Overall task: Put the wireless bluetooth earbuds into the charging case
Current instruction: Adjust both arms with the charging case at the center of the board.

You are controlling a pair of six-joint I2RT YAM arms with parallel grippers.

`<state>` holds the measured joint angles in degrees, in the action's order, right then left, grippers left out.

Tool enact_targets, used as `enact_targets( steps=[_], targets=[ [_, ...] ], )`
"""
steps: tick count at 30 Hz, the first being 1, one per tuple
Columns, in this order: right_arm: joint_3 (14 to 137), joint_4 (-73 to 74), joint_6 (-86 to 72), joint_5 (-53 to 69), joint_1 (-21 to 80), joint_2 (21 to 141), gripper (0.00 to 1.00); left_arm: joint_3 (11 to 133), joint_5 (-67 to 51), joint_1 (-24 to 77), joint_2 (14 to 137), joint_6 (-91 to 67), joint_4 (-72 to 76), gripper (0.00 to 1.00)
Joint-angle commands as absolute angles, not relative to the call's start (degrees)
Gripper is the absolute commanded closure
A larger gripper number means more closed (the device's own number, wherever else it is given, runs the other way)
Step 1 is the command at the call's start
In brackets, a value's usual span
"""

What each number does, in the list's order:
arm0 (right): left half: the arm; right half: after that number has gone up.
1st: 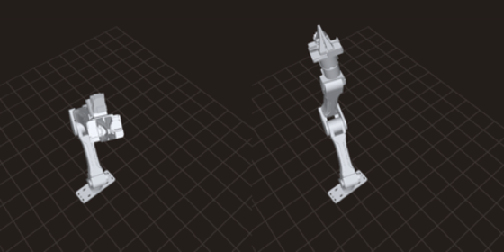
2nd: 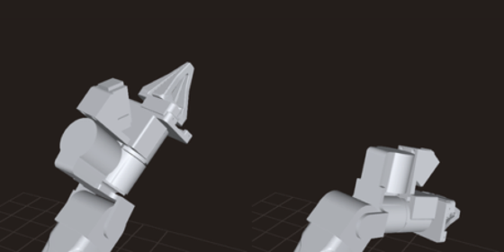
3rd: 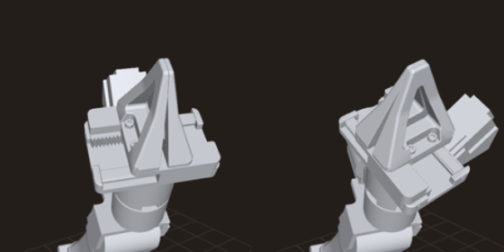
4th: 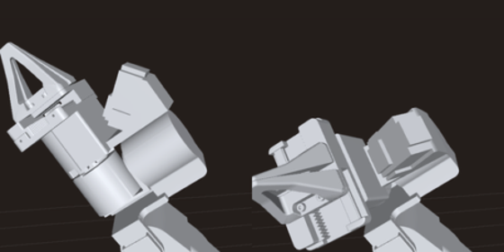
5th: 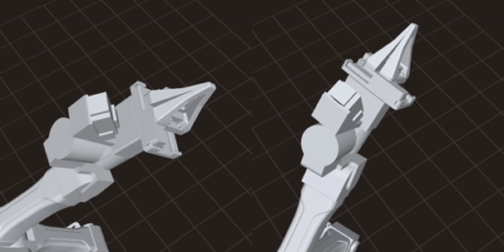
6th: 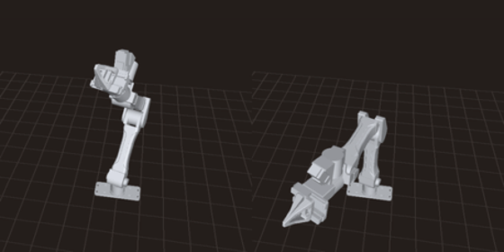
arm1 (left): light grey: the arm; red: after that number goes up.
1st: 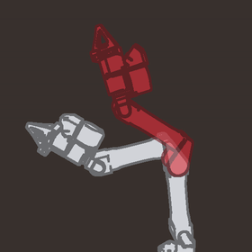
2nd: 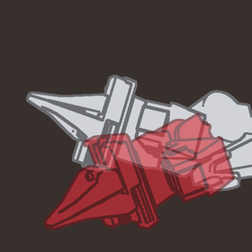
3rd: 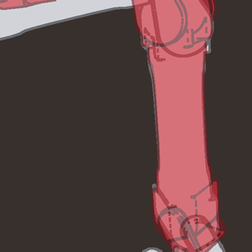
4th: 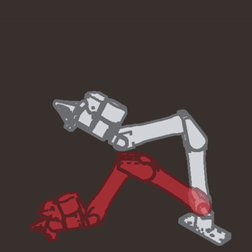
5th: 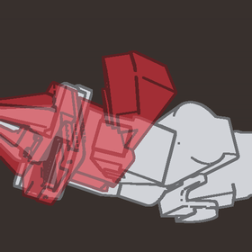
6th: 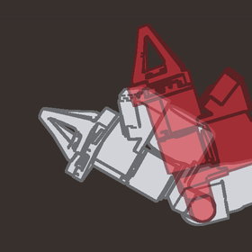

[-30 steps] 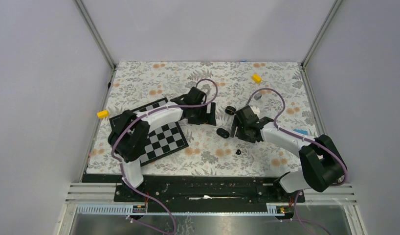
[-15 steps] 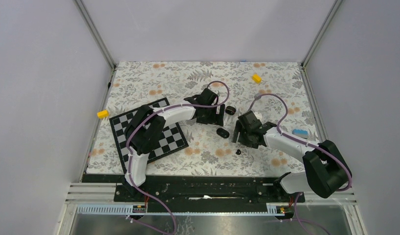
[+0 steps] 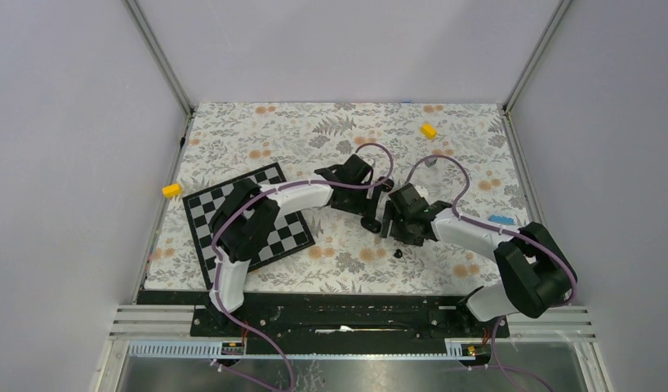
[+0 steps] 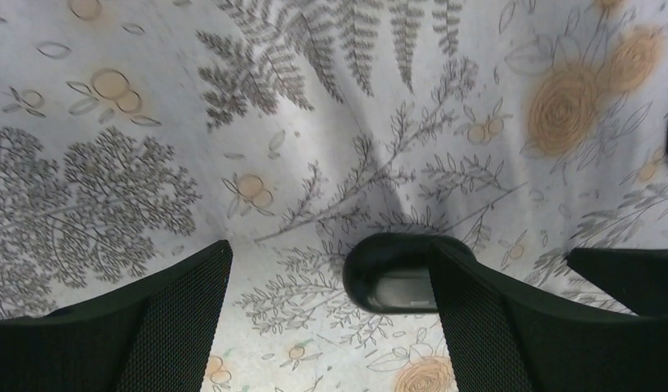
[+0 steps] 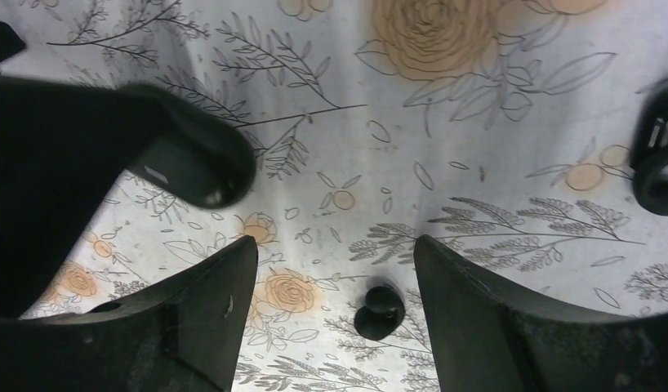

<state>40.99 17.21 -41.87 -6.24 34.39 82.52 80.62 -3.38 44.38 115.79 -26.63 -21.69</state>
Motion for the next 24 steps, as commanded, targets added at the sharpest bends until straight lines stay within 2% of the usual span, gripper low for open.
enact_targets(
  steps=[1,13,24],
  targets=[
    [43.67,15.25,-41.86,-5.51,35.57,84.12,0.24,79.38,1.11,47.07,114.87,-25.23,-29.45,0.09],
    [44.05,14.71,-41.92,-6.40,35.61,84.97,0.28,78.56,5.98,46.89,109.86,-27.92,-34.23,0.09],
    [40.25,7.75,-43.02,-8.08,43.63,78.16,0.27,76.74,-3.35,41.84,105.74,-30.19,-31.00,0.09]
  ],
)
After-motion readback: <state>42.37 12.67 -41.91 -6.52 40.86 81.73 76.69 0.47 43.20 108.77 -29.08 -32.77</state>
